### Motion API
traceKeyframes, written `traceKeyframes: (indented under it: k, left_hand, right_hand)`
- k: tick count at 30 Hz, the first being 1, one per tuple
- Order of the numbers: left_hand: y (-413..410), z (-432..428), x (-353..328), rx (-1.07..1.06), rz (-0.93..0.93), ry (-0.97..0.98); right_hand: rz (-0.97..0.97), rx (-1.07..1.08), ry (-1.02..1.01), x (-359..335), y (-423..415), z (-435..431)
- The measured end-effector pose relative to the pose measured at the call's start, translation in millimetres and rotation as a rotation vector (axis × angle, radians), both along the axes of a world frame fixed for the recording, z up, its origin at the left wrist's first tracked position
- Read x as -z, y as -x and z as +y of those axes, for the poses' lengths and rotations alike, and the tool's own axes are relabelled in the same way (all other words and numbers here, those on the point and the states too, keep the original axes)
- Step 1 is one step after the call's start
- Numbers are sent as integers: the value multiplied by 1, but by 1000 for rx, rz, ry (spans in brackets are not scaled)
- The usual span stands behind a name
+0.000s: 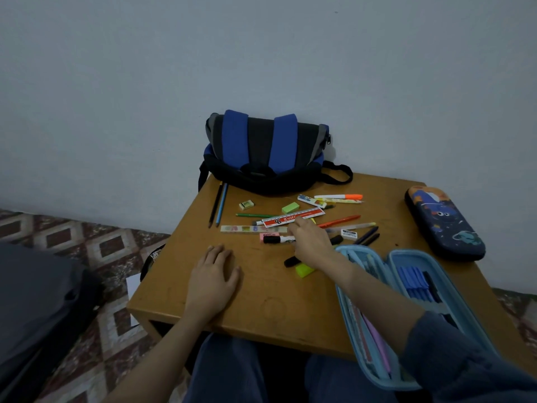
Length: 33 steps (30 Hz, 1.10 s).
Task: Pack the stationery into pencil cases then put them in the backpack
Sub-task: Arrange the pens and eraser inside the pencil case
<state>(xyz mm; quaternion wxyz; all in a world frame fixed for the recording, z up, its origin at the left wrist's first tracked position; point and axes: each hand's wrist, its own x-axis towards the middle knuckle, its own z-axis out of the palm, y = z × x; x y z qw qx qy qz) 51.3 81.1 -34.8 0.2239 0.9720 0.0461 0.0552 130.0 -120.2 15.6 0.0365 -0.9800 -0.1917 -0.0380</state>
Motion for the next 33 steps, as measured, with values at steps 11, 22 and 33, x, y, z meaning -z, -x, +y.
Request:
traceKeyframes:
  k: [11, 22, 33]
  left_hand:
    - [-4, -1, -1, 5, 62, -107]
    - [10, -95, -37, 216, -141, 63]
    - [32, -187, -37, 397, 245, 293]
  right_hand:
    - [-58, 181, -781, -59, 21, -44]
    - [30, 370, -1019, -58, 40, -114]
    - [-3, 435, -1065, -54, 51, -125]
